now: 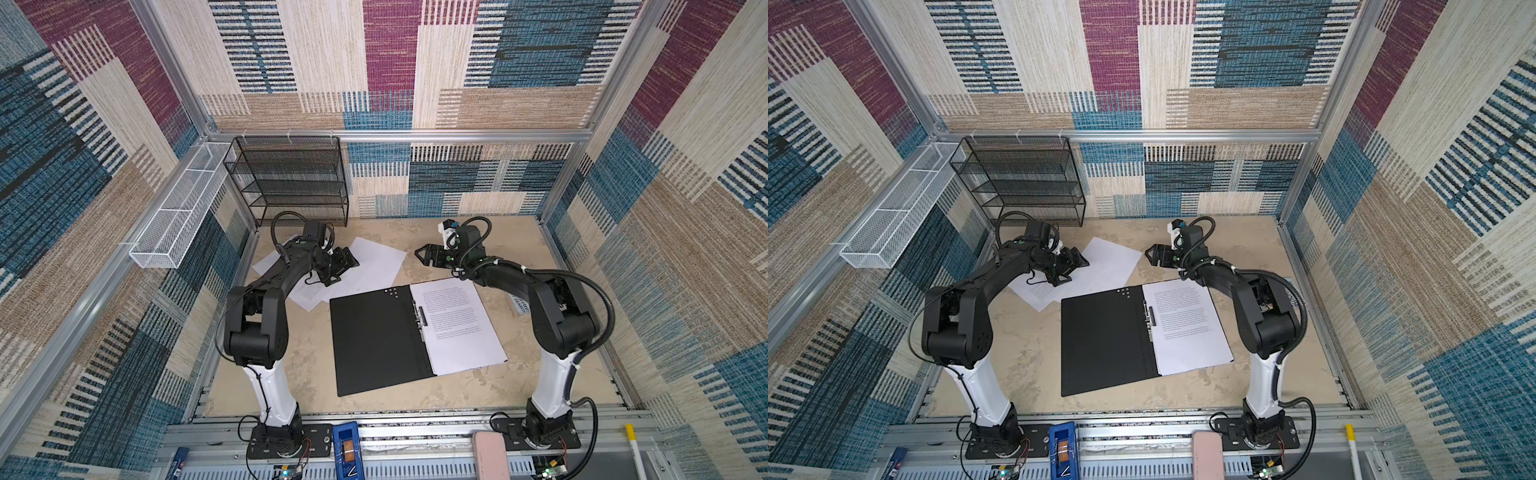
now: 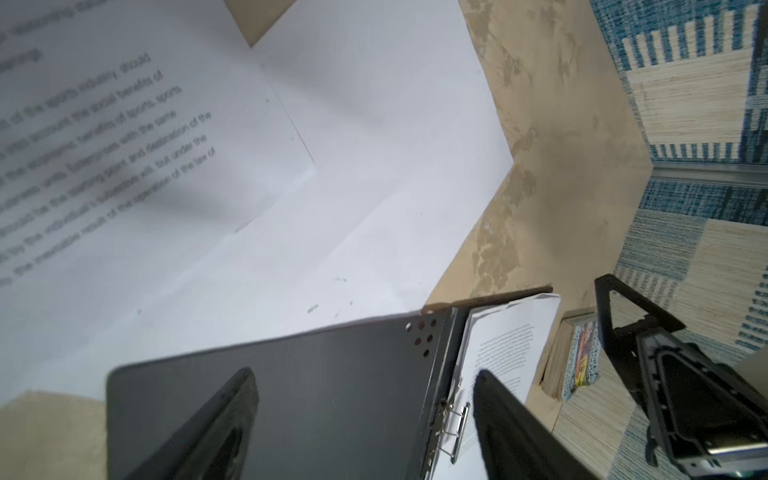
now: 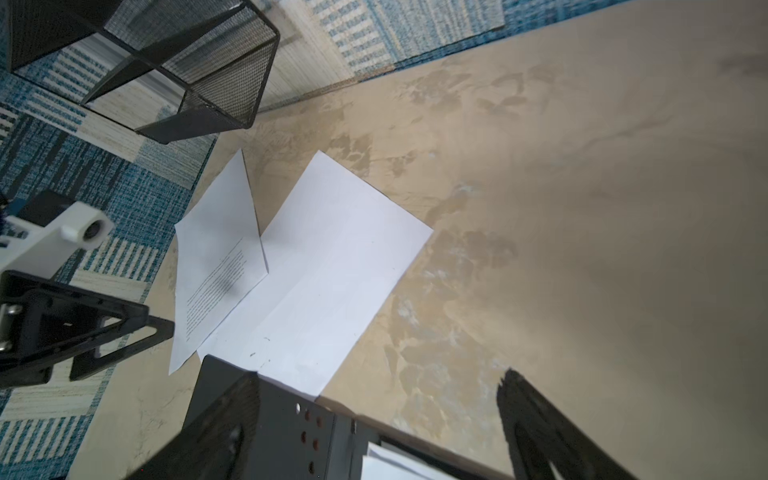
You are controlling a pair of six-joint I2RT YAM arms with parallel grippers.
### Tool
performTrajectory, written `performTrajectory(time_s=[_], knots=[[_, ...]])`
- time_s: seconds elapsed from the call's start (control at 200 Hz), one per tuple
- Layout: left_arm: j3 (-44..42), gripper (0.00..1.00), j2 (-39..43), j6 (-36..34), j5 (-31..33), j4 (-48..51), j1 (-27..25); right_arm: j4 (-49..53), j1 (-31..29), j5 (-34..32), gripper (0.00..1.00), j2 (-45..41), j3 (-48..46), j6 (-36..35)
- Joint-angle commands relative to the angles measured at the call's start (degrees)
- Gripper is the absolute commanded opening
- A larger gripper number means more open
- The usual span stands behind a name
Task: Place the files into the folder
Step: 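Reach both grippers to the loose sheets beyond the folder, then pinch a loose text sheet with both grippers and lift it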
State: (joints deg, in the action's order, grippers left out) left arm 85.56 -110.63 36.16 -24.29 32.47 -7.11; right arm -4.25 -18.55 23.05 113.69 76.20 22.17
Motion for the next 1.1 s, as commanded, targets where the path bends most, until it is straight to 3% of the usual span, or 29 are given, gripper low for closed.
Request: performTrajectory(time_s=[0.0,0.225,0.416,0.746,1.097], knots=[[5.2,0.81,-5.3,-3.2,-0.2,4.4,0.5,3.8,-0.4,2.2,0.92,5.6,7.9,-0.8],[5.8,0.81,-9.5,-2.9,0.4,4.8,0.5,9.4,-1.1,3.2,0.92,16.5,22.6,-1.6],[4.5,0.81,-11.2,-2.6,1.0,4.5,0.6,13.7,-2.2,3.7,0.91,23.0,29.7,-2.0],[3.9,0.81,-13.8,-0.7,1.1,4.3,0.6,17.7,-4.7,0.0,0.90,28.8,35.6,0.5],[3.4,0.81,-14.2,-0.1,1.0,3.8,0.9,14.5,-6.5,8.0,0.90,27.2,31.9,7.8]])
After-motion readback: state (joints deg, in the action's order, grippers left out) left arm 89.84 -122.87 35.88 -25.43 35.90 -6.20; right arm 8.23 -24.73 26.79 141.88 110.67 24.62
